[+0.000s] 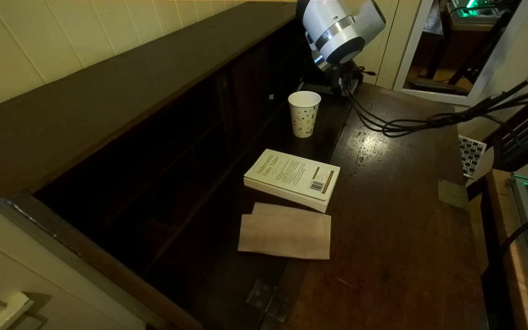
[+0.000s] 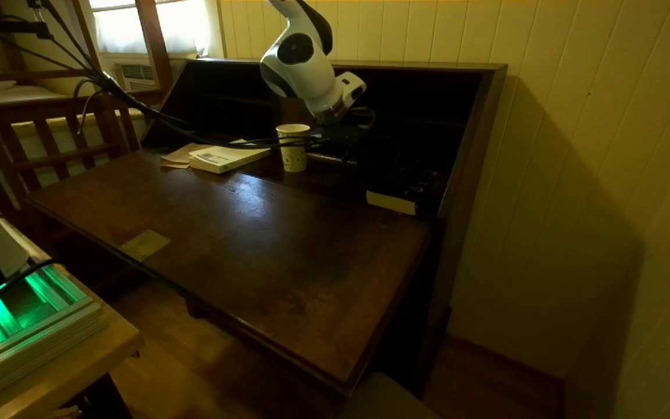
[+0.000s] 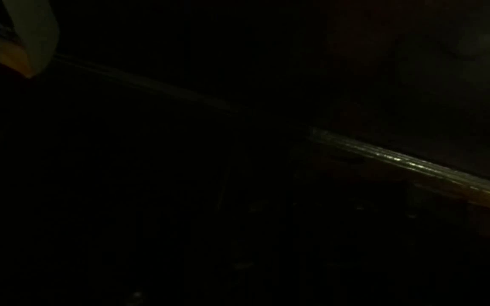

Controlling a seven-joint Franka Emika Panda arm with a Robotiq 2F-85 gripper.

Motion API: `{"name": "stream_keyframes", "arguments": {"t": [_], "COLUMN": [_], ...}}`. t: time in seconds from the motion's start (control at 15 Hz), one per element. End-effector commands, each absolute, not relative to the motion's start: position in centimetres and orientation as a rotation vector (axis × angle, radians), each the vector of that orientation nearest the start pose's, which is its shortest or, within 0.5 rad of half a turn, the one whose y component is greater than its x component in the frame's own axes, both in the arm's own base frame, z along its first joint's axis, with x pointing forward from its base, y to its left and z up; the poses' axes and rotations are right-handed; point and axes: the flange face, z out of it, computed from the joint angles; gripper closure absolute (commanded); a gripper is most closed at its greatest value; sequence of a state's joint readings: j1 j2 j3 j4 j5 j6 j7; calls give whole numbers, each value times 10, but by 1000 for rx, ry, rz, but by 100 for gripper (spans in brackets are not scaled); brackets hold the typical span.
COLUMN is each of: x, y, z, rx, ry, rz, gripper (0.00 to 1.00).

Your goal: Remove the marker from the cup

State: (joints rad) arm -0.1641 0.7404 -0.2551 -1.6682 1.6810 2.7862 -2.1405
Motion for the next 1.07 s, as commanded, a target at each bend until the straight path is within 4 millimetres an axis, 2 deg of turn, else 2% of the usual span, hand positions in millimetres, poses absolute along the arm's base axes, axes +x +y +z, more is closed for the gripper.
{"name": "stream_keyframes", "arguments": {"t": [0.0, 1.0], "x": [626, 641], "y": [-297, -289], "z": [194, 190], "rx": [-3013, -2998], "ry": [-403, -294], "rz": [-1249, -1249], "gripper": [94, 94]}}
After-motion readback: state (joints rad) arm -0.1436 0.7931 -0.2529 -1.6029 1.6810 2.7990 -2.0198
